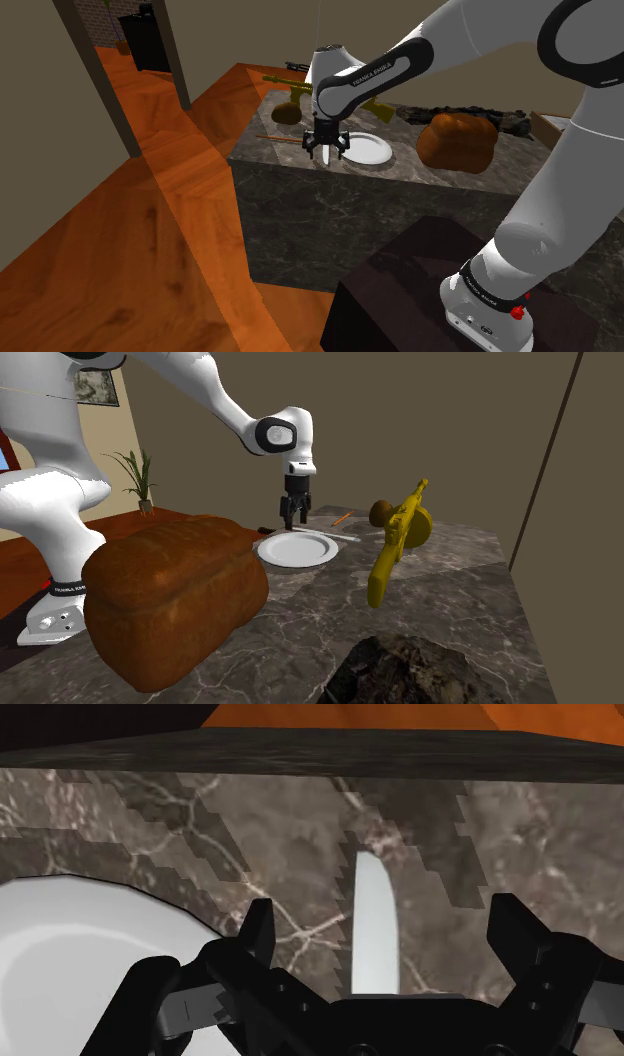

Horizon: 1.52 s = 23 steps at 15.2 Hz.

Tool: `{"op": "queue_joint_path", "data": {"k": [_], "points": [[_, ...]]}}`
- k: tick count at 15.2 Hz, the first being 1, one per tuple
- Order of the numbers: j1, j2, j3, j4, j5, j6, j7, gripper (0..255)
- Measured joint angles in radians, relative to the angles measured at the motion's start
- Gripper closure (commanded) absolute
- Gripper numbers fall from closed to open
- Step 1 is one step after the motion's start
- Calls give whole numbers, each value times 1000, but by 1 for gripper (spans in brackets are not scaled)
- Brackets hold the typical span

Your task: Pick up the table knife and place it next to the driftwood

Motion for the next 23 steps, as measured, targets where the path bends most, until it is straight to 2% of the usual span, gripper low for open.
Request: {"op": "queue_joint_path", "data": {"k": [2, 3, 13, 23], "points": [[0, 0, 0, 0, 0, 1, 0, 0], [0, 0, 0, 0, 0, 1, 0, 255], [1, -5, 2, 5, 1, 1, 0, 255], [-5, -64, 6, 50, 32, -108, -27, 255]]}}
